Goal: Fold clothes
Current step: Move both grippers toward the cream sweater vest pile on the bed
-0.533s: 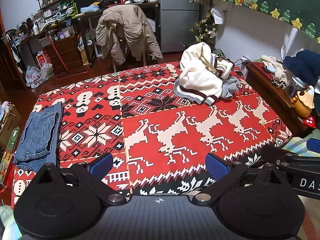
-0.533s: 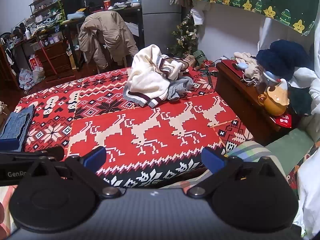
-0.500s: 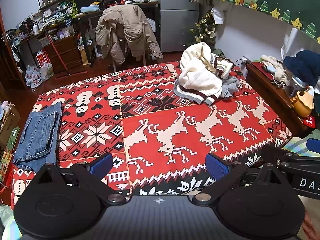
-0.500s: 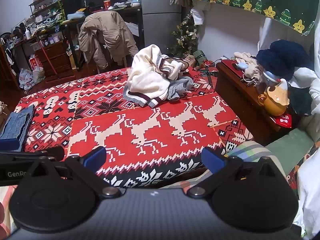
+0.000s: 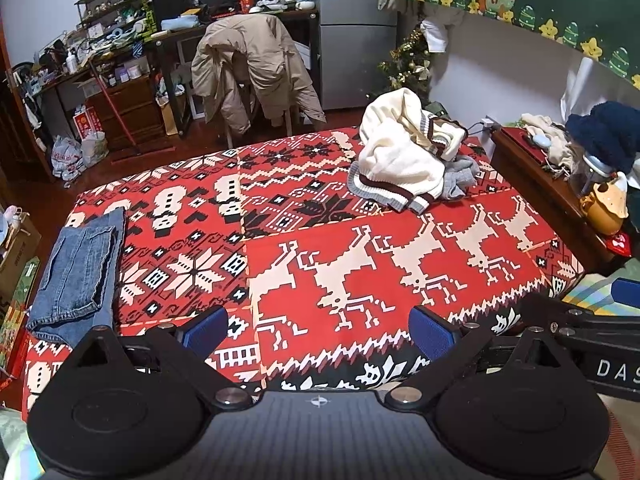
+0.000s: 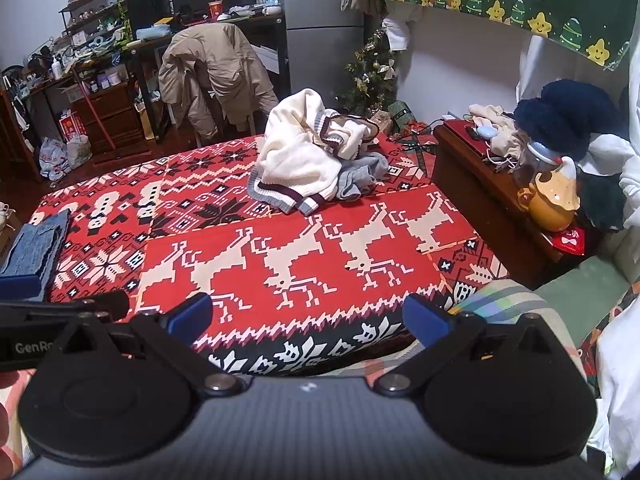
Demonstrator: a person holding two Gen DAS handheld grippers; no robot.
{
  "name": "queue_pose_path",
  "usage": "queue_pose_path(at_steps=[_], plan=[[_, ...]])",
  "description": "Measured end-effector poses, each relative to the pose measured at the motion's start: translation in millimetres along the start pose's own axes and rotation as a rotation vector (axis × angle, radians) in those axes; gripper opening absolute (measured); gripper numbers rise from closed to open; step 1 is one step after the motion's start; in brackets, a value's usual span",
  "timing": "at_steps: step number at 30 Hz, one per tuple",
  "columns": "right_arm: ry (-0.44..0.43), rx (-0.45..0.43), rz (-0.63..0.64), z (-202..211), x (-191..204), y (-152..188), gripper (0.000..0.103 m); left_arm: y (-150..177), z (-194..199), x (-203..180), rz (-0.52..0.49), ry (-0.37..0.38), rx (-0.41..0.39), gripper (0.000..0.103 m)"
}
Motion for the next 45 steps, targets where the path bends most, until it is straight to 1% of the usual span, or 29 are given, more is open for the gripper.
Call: queue_pose_path(at_steps=[8, 18, 22, 25, 34, 40, 45], plan=[[-0.009, -0.009, -0.022, 4.2, -5.1, 1.0, 0.102, -0.8, 2.7, -3.1, -0.005, 0.012, 0.000, 0.098], [-0.008, -0.018, -0.017, 7.2, -4.8, 5.2, 0.102, 3.6, 6.2, -3.8, -0.002, 0.014, -0.003, 0.098], [-0.015, -0.020, -0.034, 10.9, -7.7, 4.3, 0.102, 4.2, 8.1, -7.7, -0.028, 0.009, -0.007, 0.098], [-0.004, -0.033, -0.025, 12.6, -8.3, 1.0, 0.102, 2.7, 5.7, -8.2, -0.020, 0.025, -0.003, 0.098], [0.017, -0.060, -0.023, 8.2, -10.2, -7.8, 0.102, -7.5, -2.5, -11.1, -0.020, 0.039, -0.008, 0.098], [0.036, -0.070, 0.005, -1.4, -11.8, -20.5, 0.102, -18.0, -14.4, -13.2, -0.003, 0.064, -0.011, 0.098], [0.028, -0.091, 0.014, -10.0, -14.6, -30.2, 0.102, -29.5, -23.6, -22.8, -0.039, 0.058, -0.044, 0.098]])
Point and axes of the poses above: each gripper's, at about its wrist camera, not at the fingertips, and z roughly against the way its jaws point, x to its left, y to its underside, the point moved 5 cm from there along -z, roughly the way its jaws point, and after that the axes turned 9 degrees about z, right-handed, at the moved point
